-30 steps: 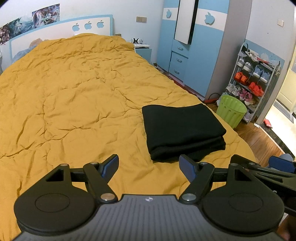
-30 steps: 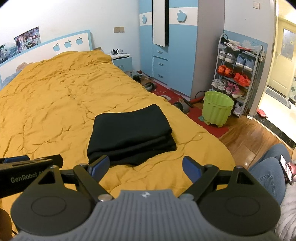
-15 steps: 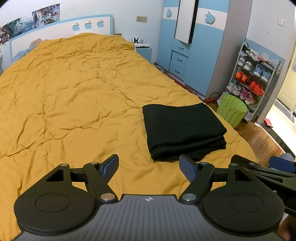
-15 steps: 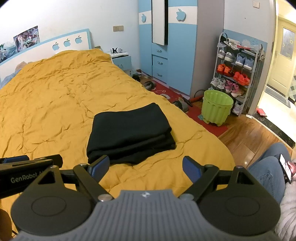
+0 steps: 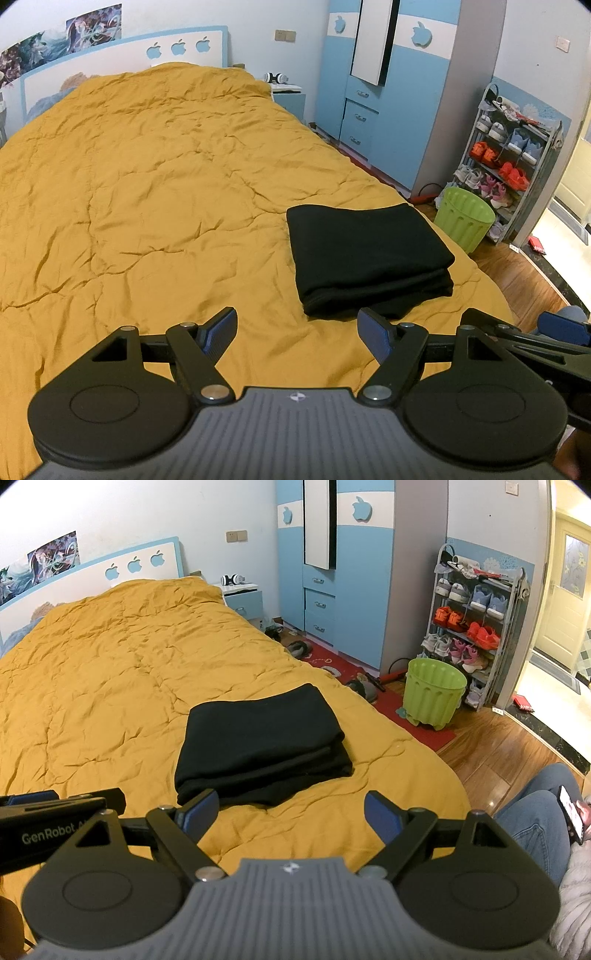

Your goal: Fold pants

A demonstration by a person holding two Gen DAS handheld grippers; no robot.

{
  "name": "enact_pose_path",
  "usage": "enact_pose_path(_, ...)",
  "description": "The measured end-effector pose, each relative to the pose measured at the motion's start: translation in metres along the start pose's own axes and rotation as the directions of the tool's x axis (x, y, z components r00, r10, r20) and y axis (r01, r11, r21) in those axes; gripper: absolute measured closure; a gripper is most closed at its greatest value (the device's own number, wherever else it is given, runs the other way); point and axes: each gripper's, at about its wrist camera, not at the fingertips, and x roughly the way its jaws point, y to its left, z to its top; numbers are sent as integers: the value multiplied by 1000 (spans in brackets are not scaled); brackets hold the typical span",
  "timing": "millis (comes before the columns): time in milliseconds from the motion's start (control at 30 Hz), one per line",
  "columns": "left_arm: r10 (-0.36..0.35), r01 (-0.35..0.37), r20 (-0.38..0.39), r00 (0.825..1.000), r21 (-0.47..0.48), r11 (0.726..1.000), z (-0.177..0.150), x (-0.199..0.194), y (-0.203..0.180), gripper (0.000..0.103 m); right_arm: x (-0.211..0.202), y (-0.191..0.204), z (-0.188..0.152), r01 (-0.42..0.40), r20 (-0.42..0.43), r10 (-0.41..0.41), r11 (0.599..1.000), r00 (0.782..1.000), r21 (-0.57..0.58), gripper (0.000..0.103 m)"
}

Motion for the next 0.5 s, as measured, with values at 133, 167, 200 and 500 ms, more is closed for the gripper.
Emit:
enact_pose_path(133,1,-1,0,1000,0,1000,0,0,0,16,0,0,0,-1,0,1,1000,1000,1,21)
enact_pose_path(167,1,-1,0,1000,0,1000,0,0,0,16,0,0,0,-1,0,1,1000,1000,1,21)
enact_pose_path(200,1,-1,0,1000,0,1000,0,0,0,16,-1,0,0,0,1,0,1000,1000,1,21)
enact_pose_path(500,1,-1,-1,1000,1,1000,0,-1,2,16,0,0,0,-1,0,1,1000,1000,1,21)
